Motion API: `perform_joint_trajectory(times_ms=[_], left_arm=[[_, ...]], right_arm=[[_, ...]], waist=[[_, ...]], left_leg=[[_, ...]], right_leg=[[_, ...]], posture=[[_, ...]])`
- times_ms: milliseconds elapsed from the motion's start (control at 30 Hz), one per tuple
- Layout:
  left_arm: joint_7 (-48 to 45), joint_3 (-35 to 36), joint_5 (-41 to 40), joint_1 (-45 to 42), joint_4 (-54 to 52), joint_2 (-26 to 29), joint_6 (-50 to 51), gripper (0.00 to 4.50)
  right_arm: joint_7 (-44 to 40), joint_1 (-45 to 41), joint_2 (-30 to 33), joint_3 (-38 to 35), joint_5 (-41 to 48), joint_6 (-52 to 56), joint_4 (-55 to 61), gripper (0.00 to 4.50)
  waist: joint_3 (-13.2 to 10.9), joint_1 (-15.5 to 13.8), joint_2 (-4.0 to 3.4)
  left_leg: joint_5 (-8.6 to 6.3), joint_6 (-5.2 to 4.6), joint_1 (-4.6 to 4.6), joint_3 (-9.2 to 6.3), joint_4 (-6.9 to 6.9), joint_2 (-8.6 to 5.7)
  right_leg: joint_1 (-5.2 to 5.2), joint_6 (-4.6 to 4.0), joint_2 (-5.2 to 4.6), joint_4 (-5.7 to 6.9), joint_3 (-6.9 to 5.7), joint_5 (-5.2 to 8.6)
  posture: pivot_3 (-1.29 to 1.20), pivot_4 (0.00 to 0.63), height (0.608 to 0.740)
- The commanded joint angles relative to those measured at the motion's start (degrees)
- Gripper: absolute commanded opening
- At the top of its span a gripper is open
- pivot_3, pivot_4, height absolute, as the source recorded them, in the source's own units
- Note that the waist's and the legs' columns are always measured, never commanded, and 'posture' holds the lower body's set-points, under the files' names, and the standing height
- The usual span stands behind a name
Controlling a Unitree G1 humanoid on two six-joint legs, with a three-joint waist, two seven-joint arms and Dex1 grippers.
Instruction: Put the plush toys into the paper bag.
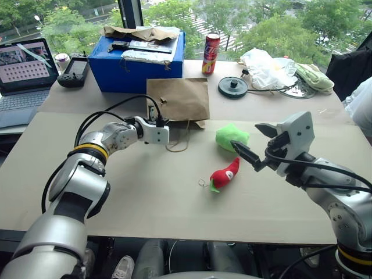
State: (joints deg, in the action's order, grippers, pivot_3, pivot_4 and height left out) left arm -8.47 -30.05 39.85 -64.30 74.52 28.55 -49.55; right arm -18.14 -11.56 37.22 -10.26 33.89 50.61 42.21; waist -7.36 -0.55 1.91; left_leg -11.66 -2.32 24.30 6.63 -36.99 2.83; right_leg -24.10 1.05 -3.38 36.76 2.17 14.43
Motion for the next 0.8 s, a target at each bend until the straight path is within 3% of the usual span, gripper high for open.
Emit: perform_joint_trajectory(times_ms=[33,167,300,367,433,567,700,800], left_arm=[[-3.9,2.5,-3.9,0.1,-1.8,1.1,-3.1,0.04],[-16.0,6.5,-12.4,4.7,-5.4,2.7,-6.1,0.04],[-29.0,10.9,-23.3,10.7,-14.6,4.0,-2.5,0.04],[-38.1,13.9,-34.7,17.0,-30.1,6.2,8.2,0.04],[-42.9,16.3,-41.1,21.0,-41.5,8.1,17.6,0.04],[-46.1,19.8,-46.6,23.7,-54.3,10.2,32.1,0.04],[-47.4,21.8,-48.7,24.7,-60.1,10.6,39.9,0.04],[-47.8,22.7,-49.3,25.1,-62.0,10.3,43.0,0.00]], right_arm=[[0.0,-1.4,-0.3,-0.2,-0.9,-1.8,0.8,4.50],[0.0,-2.1,-0.5,1.4,-1.1,-1.4,0.8,4.50],[0.0,-1.9,-0.8,3.0,-1.6,-0.9,1.5,4.50],[-0.1,-1.2,-0.7,5.2,-2.5,-0.6,1.7,4.50],[-0.3,-0.9,-0.6,7.3,-3.2,-0.4,1.8,4.50],[-0.5,-1.6,-1.6,10.7,-3.8,-0.4,1.5,4.50],[-0.4,-2.7,-3.2,13.5,-5.1,-0.5,-0.2,4.50],[-0.1,-3.5,-4.7,15.3,-6.1,-0.8,-1.5,3.79]], waist=[[0.0,0.0,0.00],[0.0,0.4,-0.01],[0.0,0.6,-0.01],[0.0,0.8,-0.02],[0.0,1.1,-0.02],[0.0,1.2,-0.02],[0.0,1.3,-0.06],[0.0,1.3,-0.06]], left_leg=[[0.00,0.00,0.00,0.00,0.00,0.00],[0.00,0.00,-0.03,0.00,0.01,0.02],[0.00,0.00,-0.02,-0.02,0.01,0.05],[0.00,0.00,-0.02,-0.02,-0.02,0.06],[0.00,0.00,-0.02,-0.09,-0.02,0.10],[0.01,0.01,-0.04,-0.14,-0.10,0.10],[0.01,0.01,-0.17,-0.14,-0.15,0.07],[0.02,0.01,-0.19,-0.13,-0.15,0.07]], right_leg=[[0.00,0.00,0.00,0.00,0.00,0.00],[0.00,0.00,0.00,0.01,0.02,0.00],[-0.01,-0.01,0.00,0.04,0.02,0.00],[0.00,-0.01,-0.01,0.04,0.01,0.00],[0.02,-0.01,-0.02,0.13,0.03,0.00],[0.04,-0.01,-0.01,0.27,0.02,0.00],[0.13,0.01,0.02,0.18,0.05,0.01],[0.13,0.01,0.04,0.20,0.07,0.01]], posture=[[0.00,0.150,0.739],[0.00,0.150,0.739],[0.00,0.150,0.739],[0.00,0.150,0.739],[0.00,0.150,0.739],[0.00,0.150,0.739],[0.00,0.150,0.739],[0.00,0.150,0.739]])
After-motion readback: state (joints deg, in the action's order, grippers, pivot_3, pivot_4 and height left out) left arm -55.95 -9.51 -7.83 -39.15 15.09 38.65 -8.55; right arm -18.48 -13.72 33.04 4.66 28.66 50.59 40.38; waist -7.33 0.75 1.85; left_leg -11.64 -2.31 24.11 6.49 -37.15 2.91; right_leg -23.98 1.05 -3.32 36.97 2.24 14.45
